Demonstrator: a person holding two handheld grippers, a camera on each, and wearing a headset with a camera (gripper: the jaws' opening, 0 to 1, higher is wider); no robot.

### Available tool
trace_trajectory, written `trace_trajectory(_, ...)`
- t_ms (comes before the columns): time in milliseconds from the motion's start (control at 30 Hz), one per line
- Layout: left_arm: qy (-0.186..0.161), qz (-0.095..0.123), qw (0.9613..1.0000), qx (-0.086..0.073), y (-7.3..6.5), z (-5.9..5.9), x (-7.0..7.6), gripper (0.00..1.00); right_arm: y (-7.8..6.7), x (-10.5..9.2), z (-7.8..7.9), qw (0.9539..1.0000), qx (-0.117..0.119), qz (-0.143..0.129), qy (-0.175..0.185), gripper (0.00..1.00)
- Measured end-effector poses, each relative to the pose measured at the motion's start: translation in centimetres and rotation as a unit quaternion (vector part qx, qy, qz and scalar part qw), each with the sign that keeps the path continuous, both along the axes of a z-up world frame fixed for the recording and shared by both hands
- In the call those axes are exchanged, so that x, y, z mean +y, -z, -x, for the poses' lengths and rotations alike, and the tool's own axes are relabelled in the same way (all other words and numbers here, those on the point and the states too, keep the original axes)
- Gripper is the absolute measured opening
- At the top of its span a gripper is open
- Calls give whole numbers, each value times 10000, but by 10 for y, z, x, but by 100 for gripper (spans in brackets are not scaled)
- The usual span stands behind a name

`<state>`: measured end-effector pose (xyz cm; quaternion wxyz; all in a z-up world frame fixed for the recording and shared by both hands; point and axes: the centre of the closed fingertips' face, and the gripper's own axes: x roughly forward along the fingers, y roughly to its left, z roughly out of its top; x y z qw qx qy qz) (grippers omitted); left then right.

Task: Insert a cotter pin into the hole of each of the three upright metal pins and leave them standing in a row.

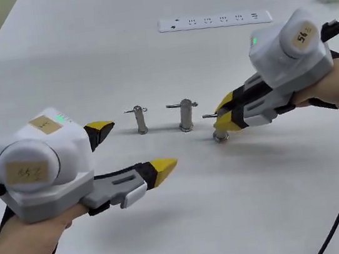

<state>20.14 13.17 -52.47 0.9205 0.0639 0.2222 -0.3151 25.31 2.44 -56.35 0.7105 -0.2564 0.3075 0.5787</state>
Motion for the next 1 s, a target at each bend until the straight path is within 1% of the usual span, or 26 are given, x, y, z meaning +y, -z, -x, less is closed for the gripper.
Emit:
trace_trajectory(67, 5, 2, 10000, 7, 0, 1, 1, 73, -1, -2, -3, 10000, -15, 13, -3, 8)
trace_trajectory(267, -1, 110, 9999, 38, 0, 2, 2, 77, -1, -6, -12, 10000, -28, 44, 30, 8)
trace_trajectory(567, -46, 151, 9998, 92, 2, 1, 4, 78, 1, -12, -23, 9999, -22, 101, 50, 8)
trace_trajectory(667, -66, 190, 9998, 62, 1, 1, 5, 79, 2, -13, -25, 9999, -17, 119, 7, 8)
trace_trajectory(800, -72, 238, 9997, 64, 1, 0, 5, 79, 2, -15, -30, 9999, -15, 129, 9, 8)
trace_trajectory(933, -92, 276, 9996, 55, 0, 0, 6, 79, 4, -16, -31, 9997, -24, 211, -85, 8)
trace_trajectory(1000, -106, 283, 9995, 59, 0, 0, 6, 79, 3, -16, -32, 9997, -31, 210, -94, 8)
